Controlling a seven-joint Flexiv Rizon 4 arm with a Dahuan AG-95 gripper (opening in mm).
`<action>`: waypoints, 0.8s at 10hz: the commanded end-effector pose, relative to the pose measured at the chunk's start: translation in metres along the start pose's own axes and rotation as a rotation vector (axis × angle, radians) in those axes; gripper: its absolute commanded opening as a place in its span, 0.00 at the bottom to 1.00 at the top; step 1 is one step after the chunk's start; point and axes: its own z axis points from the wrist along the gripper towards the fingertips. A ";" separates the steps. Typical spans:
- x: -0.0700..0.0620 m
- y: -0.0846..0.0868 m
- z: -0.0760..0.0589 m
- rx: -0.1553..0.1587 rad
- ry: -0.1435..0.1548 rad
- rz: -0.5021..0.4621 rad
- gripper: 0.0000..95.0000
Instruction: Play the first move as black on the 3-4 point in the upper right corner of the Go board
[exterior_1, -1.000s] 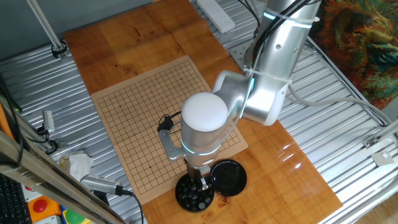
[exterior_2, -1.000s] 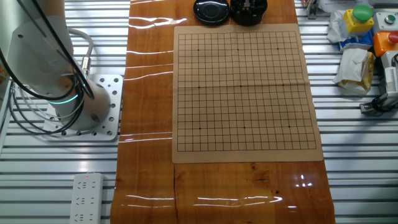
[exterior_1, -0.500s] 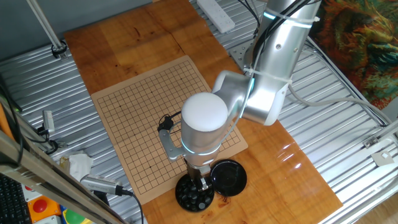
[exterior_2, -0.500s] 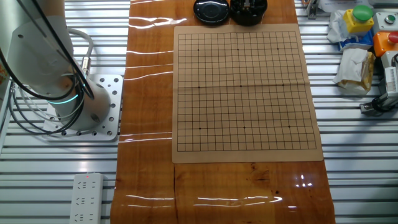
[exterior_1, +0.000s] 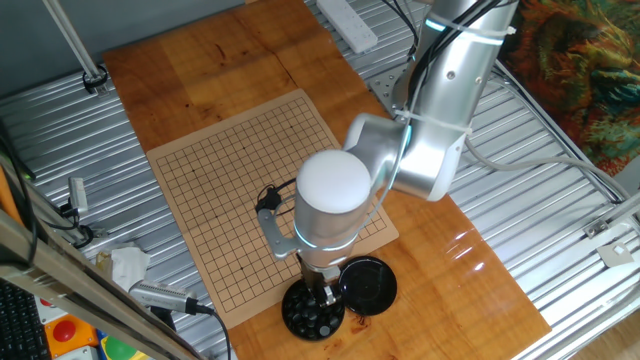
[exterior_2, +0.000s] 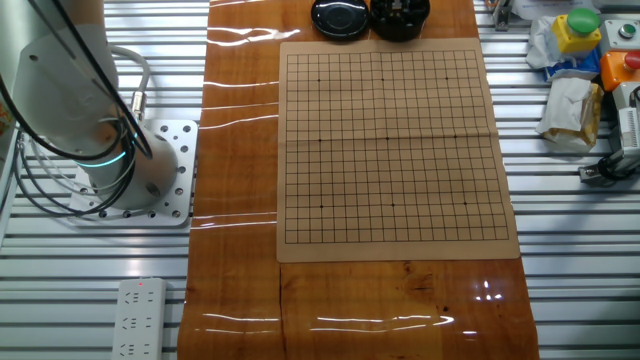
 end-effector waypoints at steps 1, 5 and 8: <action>0.000 -0.001 0.000 0.002 -0.002 0.000 0.40; 0.000 -0.001 0.003 0.001 -0.003 0.001 0.40; 0.000 -0.001 0.005 0.002 -0.003 0.000 0.20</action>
